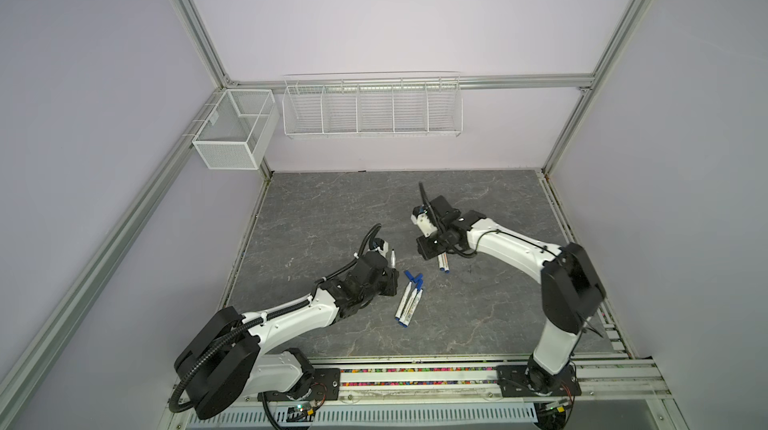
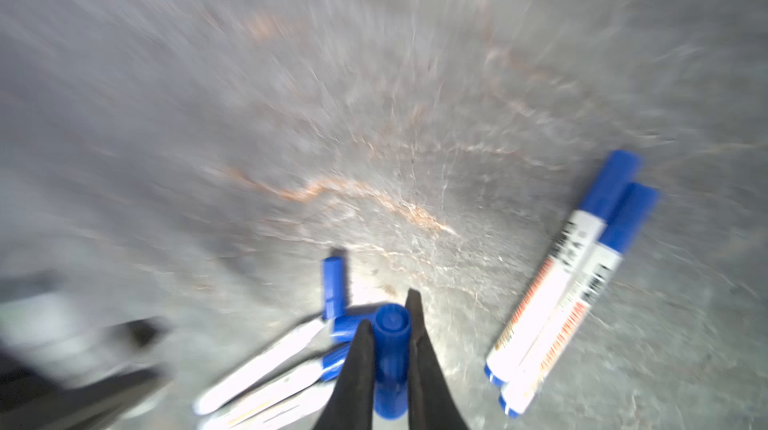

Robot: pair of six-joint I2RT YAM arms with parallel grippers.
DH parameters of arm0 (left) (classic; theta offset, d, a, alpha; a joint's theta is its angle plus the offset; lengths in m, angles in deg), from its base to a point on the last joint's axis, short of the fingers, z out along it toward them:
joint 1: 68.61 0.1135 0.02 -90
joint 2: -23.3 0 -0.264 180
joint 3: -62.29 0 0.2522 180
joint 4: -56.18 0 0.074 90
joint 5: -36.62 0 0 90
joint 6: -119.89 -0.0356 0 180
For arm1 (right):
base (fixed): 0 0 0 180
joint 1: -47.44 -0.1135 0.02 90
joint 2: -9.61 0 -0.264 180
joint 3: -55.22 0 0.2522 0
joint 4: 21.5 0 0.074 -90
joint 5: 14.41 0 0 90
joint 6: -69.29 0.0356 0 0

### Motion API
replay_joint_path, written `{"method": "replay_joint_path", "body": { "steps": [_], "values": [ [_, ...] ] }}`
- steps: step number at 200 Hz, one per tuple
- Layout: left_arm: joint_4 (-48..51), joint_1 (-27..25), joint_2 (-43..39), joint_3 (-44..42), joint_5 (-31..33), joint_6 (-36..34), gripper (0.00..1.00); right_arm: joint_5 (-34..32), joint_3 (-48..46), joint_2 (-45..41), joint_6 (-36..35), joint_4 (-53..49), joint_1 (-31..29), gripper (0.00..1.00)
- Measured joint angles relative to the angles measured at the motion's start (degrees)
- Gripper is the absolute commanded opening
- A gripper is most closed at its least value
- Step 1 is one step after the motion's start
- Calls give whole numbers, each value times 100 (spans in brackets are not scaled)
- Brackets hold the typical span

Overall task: Insert the pens into the pen caps
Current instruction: 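Carry the blue cap to the marker tip held by the left gripper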

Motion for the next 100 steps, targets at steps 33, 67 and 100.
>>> {"method": "replay_joint_path", "body": {
  "steps": [33,67,100],
  "values": [
    [-251,-168,0,68,-372,-284,0,1023,-1005,-1134,931,1296,518,12],
    [-400,-343,0,133,-645,-535,0,1740,-1631,-1233,1523,2120,463,12],
    [-424,-391,0,195,-769,-671,0,2055,-1834,-1233,1823,2540,461,12]
  ]
}}
